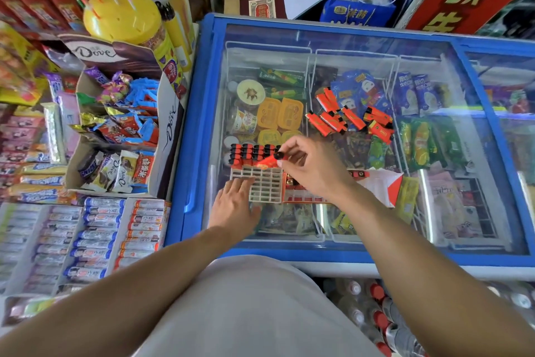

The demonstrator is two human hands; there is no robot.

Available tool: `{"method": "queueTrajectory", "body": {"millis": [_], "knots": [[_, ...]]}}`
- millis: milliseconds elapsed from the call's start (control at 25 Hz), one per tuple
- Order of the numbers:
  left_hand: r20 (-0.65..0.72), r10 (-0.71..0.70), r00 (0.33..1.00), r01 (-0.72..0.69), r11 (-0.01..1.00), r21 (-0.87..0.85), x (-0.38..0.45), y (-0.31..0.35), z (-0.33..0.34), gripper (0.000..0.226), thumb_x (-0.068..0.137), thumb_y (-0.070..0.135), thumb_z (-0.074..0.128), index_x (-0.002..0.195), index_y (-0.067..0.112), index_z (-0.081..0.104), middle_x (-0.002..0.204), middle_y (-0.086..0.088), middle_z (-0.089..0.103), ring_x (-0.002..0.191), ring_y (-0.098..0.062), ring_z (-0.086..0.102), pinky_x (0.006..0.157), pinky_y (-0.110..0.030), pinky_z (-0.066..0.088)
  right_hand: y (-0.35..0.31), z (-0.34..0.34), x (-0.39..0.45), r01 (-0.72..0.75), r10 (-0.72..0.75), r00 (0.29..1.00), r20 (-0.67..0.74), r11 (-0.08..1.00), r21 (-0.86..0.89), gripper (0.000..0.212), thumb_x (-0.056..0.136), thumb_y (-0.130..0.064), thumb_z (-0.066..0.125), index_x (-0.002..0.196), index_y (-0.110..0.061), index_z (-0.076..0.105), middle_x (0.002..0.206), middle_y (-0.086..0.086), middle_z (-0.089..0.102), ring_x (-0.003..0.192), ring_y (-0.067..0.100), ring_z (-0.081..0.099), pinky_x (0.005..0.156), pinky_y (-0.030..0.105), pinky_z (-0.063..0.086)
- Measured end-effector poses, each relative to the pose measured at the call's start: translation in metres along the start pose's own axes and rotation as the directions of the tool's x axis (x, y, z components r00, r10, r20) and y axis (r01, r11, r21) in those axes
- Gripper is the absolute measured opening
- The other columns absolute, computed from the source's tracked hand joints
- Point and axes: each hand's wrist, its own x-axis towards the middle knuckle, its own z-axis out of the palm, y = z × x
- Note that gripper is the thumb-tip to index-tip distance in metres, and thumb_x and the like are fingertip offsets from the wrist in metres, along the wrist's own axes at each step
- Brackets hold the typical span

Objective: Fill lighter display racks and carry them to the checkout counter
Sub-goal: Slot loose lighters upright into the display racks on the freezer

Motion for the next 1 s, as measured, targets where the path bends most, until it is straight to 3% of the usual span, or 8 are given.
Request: {"method": "queueTrajectory", "body": {"millis": [80,280,480,600,680,760,880,1000], "knots": [[0.000,0.028,1.000,-0.028,0.997,0.070,-0.005,-0.016,0.001,0.069,0.098,0.045,0.056,0.156,0.017,0.032,0.160,-0.004,0.035,0.149,-0.022,0.028,0.122,-0.037,0.022,-0.010,0.018,0.005,0.023,-0.022,0.999,0.026,0.998,-0.059,0.017,0.091,-0.030,0.071,0.108,-0.028,0.066,0.103,-0.014,0.070,0.086,-0.002,0.064,0.071,0.008,0.045],[0.240,0.038,0.970,-0.088,0.976,0.200,-0.009,-0.032,0.003,0.091,0.099,0.057,0.048,0.162,0.018,-0.005,0.167,0.000,-0.021,0.154,-0.018,-0.020,0.127,-0.040,0.000,-0.019,0.065,0.022,0.071,-0.096,0.993,-0.073,0.953,-0.293,0.016,0.092,-0.026,0.070,0.107,-0.023,0.071,0.105,-0.009,0.072,0.093,0.011,0.066,0.077,0.028,0.054],[0.305,0.022,0.952,-0.106,0.960,0.260,-0.008,-0.032,-0.002,0.100,0.096,0.062,0.051,0.159,0.020,-0.014,0.164,0.001,-0.030,0.151,-0.018,-0.027,0.127,-0.043,-0.003,-0.014,0.095,0.023,0.039,-0.107,0.985,-0.132,0.896,-0.442,0.016,0.094,-0.030,0.066,0.110,-0.027,0.071,0.103,-0.011,0.072,0.089,0.010,0.068,0.065,0.025,0.053],[0.283,0.050,0.958,-0.103,0.979,0.177,-0.008,-0.035,0.002,0.096,0.096,0.060,0.052,0.161,0.021,-0.006,0.166,0.002,-0.021,0.154,-0.018,-0.020,0.128,-0.044,0.002,-0.018,0.093,0.020,0.030,-0.095,0.987,-0.132,0.903,-0.428,0.023,0.095,-0.037,0.065,0.117,-0.031,0.069,0.103,-0.013,0.069,0.079,0.005,0.066,0.060,0.028,0.055],[0.129,0.098,0.987,-0.100,0.995,0.008,-0.010,-0.038,0.003,0.076,0.095,0.052,0.054,0.158,0.018,0.030,0.167,-0.002,0.020,0.155,-0.023,0.015,0.123,-0.048,0.023,-0.020,0.086,0.016,0.019,-0.077,0.984,-0.159,0.940,-0.341,0.028,0.095,-0.040,0.065,0.121,-0.031,0.067,0.101,-0.015,0.067,0.065,-0.003,0.056,0.053,0.017,0.048],[-0.117,0.161,0.980,-0.174,0.979,-0.107,-0.011,-0.044,-0.002,0.050,0.092,0.044,0.054,0.131,0.014,0.064,0.133,0.000,0.061,0.124,-0.024,0.055,0.101,-0.049,0.047,-0.015,0.069,0.019,-0.041,-0.025,0.962,-0.272,0.972,-0.233,0.024,0.096,-0.037,0.064,0.118,-0.028,0.067,0.099,-0.017,0.066,0.052,-0.007,0.047,0.043,0.010,0.035],[-0.382,0.255,0.888,-0.305,0.949,-0.076,-0.004,-0.043,-0.016,0.034,0.090,0.030,0.058,0.120,0.015,0.065,0.124,-0.001,0.061,0.107,-0.022,0.057,0.092,-0.045,0.049,0.020,0.030,0.047,-0.225,0.159,0.918,-0.362,0.963,-0.147,0.020,0.097,-0.022,0.062,0.116,-0.026,0.068,0.105,-0.012,0.068,0.063,-0.003,0.056,0.051,0.010,0.038],[-0.300,0.306,0.903,-0.303,0.951,0.058,0.013,-0.034,-0.028,0.068,0.090,0.025,0.061,0.153,0.012,0.039,0.163,-0.009,0.031,0.150,-0.027,0.027,0.121,-0.048,0.026,0.066,0.003,0.077,-0.397,0.330,0.898,-0.290,0.892,-0.215,0.032,0.097,-0.011,0.058,0.125,-0.023,0.067,0.122,-0.002,0.069,0.106,0.018,0.066,0.083,0.035,0.055]]}}
